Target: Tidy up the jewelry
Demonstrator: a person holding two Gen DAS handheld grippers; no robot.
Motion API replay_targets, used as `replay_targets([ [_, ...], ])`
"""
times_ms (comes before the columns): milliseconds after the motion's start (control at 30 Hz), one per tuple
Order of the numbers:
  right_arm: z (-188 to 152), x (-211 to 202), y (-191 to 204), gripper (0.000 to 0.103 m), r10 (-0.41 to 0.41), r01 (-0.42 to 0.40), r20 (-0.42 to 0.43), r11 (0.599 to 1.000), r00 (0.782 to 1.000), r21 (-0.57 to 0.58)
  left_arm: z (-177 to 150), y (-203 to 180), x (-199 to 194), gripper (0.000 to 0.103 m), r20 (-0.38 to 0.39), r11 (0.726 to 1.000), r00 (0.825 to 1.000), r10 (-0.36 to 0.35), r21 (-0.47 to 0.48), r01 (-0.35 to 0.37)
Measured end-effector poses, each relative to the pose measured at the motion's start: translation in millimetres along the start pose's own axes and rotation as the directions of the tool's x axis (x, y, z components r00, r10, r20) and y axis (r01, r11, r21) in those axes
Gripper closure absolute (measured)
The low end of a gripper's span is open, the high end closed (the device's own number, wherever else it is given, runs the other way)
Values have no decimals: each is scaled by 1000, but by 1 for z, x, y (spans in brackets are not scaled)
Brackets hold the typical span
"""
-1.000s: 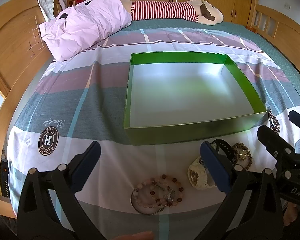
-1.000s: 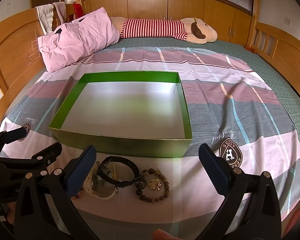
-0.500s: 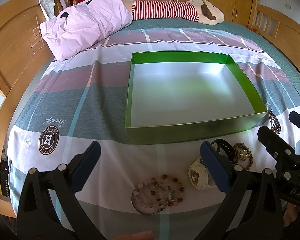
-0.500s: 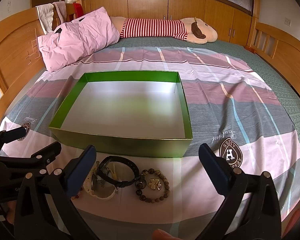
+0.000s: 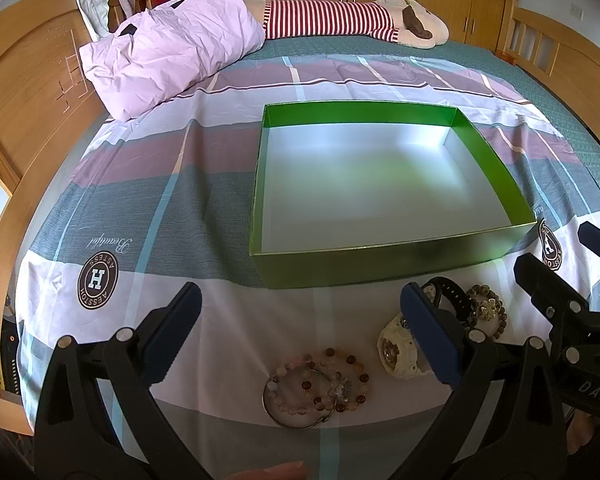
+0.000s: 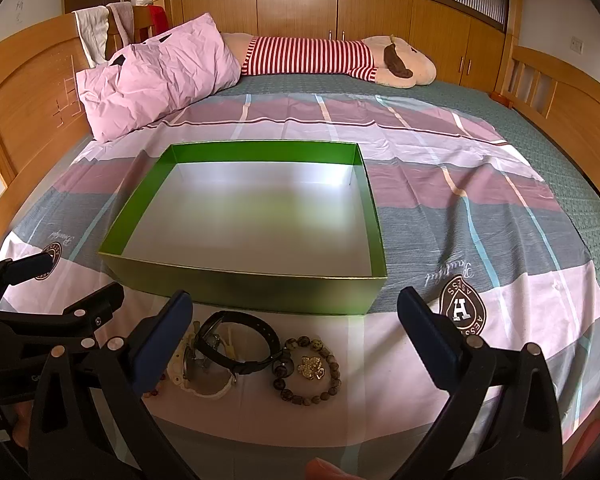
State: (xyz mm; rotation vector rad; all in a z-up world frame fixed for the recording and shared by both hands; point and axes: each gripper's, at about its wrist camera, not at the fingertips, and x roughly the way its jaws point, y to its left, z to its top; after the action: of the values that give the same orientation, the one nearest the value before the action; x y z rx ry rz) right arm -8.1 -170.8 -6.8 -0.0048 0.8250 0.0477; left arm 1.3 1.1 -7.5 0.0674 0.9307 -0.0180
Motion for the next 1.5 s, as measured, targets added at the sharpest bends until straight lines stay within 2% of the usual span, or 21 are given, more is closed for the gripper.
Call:
replay_targets([
  [1067,0,1,0,1,-1,1,1,1000,1000,-2,-2,3,2,2,-7,1000,1000,6,5,-6],
  [1267,0,-1,-10,1,-49,49,40,999,998,8,0,13,3,2,-8,998,999,48,-36,-48],
  [1333,2,0,-17,1,-63,62,35,998,997,26,1,16,5,2,-11,992,992,125,-22,-125],
  [1400,3,3,-24,1,-79,78,13,996,997,46,1,18,9,2,-21,985,985,170,-2,-170],
  [1500,2,9,-26,1,-93,93,-22,995,995,30,2,24,13,2,-50,989,988,143,-23,-145],
])
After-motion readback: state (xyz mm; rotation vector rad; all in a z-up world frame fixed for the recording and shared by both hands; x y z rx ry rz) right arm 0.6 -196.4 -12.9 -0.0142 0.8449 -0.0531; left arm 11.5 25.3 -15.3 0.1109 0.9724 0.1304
